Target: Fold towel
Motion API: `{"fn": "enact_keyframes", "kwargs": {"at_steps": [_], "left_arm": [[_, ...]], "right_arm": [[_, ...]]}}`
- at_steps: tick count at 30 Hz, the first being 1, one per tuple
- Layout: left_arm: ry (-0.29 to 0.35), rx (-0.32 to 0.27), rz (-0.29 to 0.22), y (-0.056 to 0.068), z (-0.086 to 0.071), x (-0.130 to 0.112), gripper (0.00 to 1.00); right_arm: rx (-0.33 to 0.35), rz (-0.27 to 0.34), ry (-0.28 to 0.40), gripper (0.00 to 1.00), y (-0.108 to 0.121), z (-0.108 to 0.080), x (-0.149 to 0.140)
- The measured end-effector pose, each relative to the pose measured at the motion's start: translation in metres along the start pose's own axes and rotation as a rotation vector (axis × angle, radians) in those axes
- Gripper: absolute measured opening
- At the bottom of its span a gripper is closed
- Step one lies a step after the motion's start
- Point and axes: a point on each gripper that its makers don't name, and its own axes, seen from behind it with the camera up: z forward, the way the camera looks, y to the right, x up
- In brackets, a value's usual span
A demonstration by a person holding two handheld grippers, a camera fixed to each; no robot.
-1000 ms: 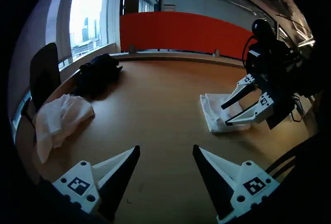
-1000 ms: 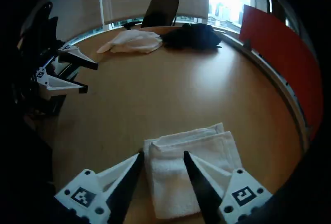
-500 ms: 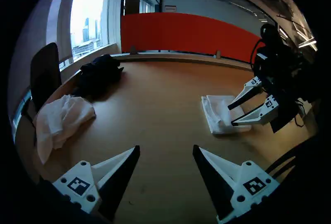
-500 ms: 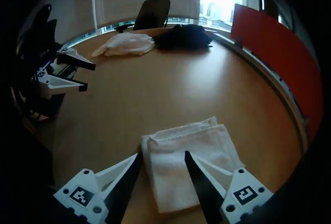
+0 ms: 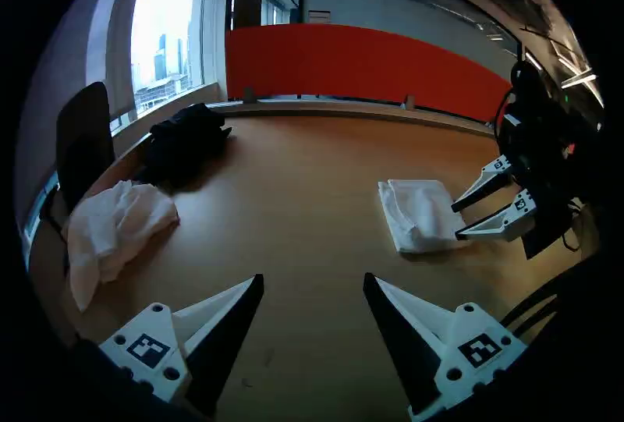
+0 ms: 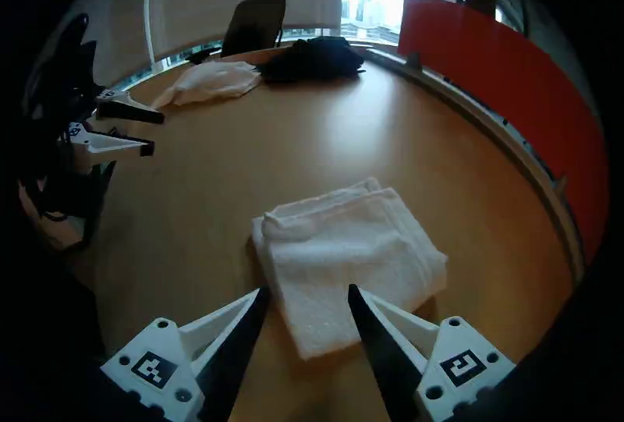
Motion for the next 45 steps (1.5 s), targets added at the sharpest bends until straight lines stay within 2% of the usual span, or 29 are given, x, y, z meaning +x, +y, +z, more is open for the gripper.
{"fn": "enact_keyframes", "kwargs": {"at_steps": [19, 27, 32, 39, 45], "left_arm": [[-0.003, -0.005, 0.01, 0.003, 0.001, 0.001, 0.95], [-0.006, -0.008, 0.012, 0.004, 0.002, 0.0, 0.95], [-0.008, -0.009, 0.009, 0.005, 0.002, -0.001, 0.95], [-0.011, -0.011, 0.012, 0.004, 0.002, -0.001, 0.95], [-0.011, -0.012, 0.012, 0.003, 0.002, -0.001, 0.95]], "right_arm": [[-0.074, 0.075, -0.053, 0.77, 0.002, -0.009, -0.042], [-0.093, 0.106, -0.071, 0.71, 0.002, -0.006, -0.051], [-0.106, 0.127, -0.076, 0.57, 0.003, -0.003, -0.056], [-0.109, 0.145, -0.074, 0.29, 0.004, -0.003, -0.057], [-0.119, 0.15, -0.07, 0.23, 0.007, -0.004, -0.057]]}}
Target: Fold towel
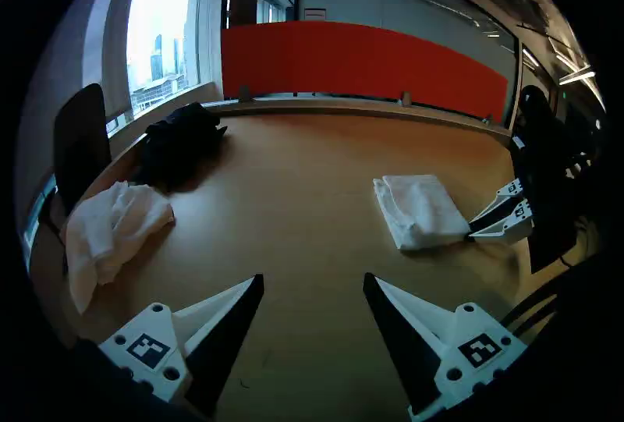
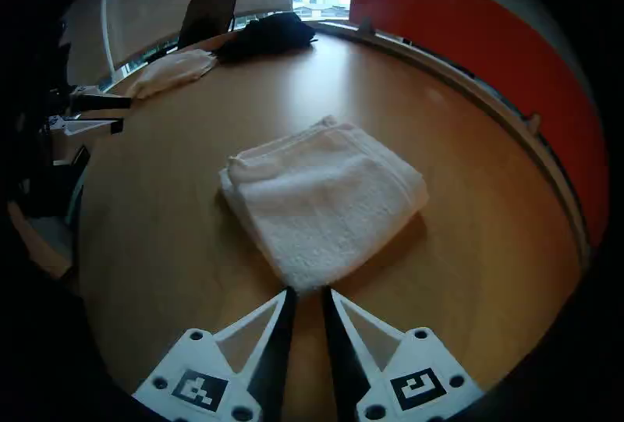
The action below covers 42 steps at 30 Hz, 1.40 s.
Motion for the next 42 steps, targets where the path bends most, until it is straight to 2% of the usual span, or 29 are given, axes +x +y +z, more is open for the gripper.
{"fn": "enact_keyframes", "kwargs": {"at_steps": [5, 10, 24, 35, 42], "left_arm": [[0.001, -0.003, 0.002, 0.001, 0.0, 0.0, 0.95], [0.002, -0.005, 0.002, 0.002, 0.001, 0.0, 0.94], [0.011, 0.001, -0.002, 0.0, 0.001, 0.004, 0.95], [0.019, 0.0, -0.003, 0.002, -0.002, 0.005, 0.95], [0.023, -0.004, -0.002, 0.002, -0.003, 0.008, 0.95]], "right_arm": [[-0.006, 0.004, 0.004, 0.1, 0.003, -0.002, 0.001], [-0.005, 0.002, 0.014, 0.04, 0.003, -0.005, 0.004], [0.0, -0.016, 0.089, 0.03, 0.005, -0.018, 0.039], [-0.019, -0.048, 0.214, 0.03, 0.018, -0.046, 0.103], [-0.011, -0.065, 0.265, 0.03, 0.024, -0.069, 0.141]]}}
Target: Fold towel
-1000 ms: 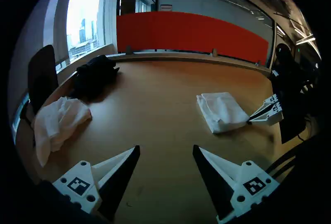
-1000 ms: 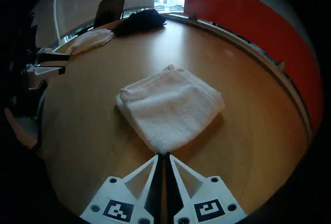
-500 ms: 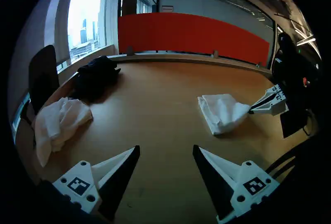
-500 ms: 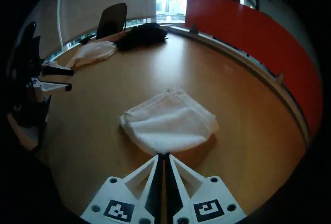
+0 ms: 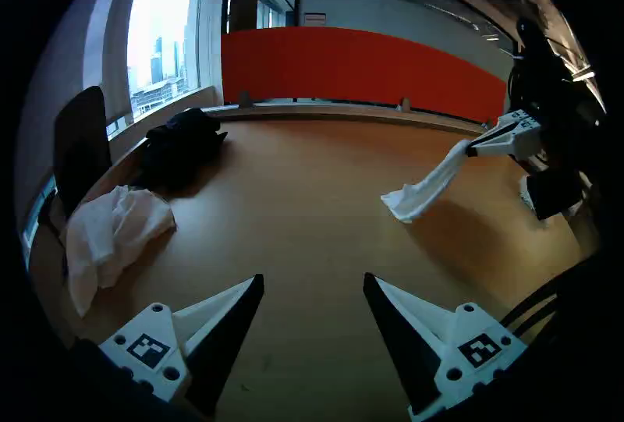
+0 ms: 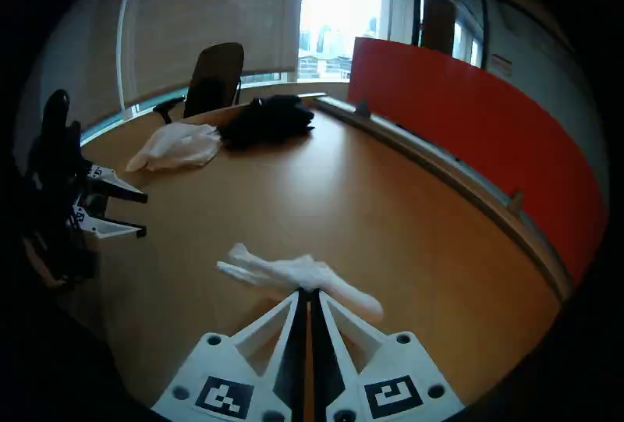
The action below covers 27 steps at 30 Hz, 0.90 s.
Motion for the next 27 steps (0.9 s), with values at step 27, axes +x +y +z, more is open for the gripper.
{"fn": "enact_keyframes", "kwargs": {"at_steps": [27], "left_arm": [[0.012, -0.019, 0.01, 0.005, 0.006, 0.013, 0.95]], "right_arm": [[-0.096, -0.032, 0.079, 0.03, 0.072, -0.063, 0.06]]}}
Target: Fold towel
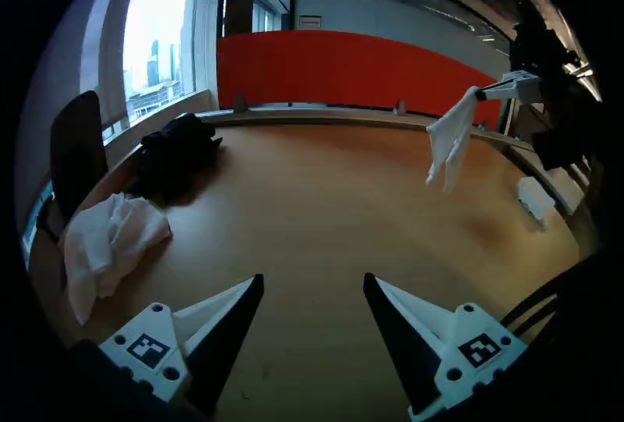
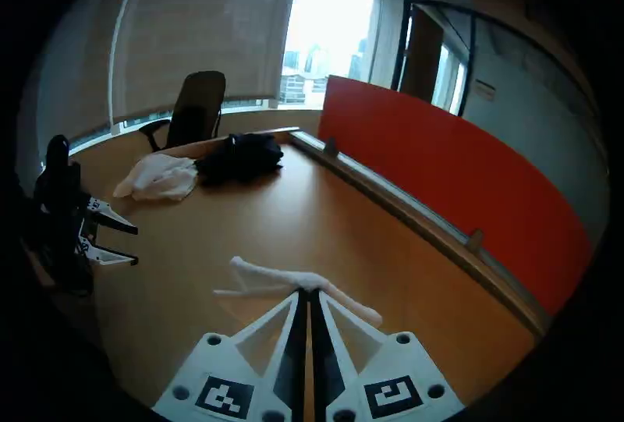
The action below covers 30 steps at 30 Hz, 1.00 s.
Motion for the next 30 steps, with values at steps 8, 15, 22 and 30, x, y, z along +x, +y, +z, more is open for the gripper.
{"fn": "enact_keyframes", "kwargs": {"at_steps": [8, 15, 22, 30], "left_arm": [[-0.003, -0.009, -0.001, 0.005, 0.005, 0.002, 0.95], [-0.005, -0.007, 0.002, 0.005, 0.008, 0.003, 0.95], [-0.008, -0.006, 0.008, 0.005, 0.01, 0.005, 0.94], [-0.011, -0.003, 0.012, 0.005, 0.011, 0.006, 0.95]], "right_arm": [[-0.034, 0.025, -0.017, 0.03, 0.026, -0.022, -0.015], [-0.068, 0.051, -0.04, 0.02, 0.051, -0.042, -0.034], [-0.102, 0.065, -0.067, 0.02, 0.079, -0.062, -0.053], [-0.147, 0.072, -0.11, 0.03, 0.112, -0.087, -0.079]]}}
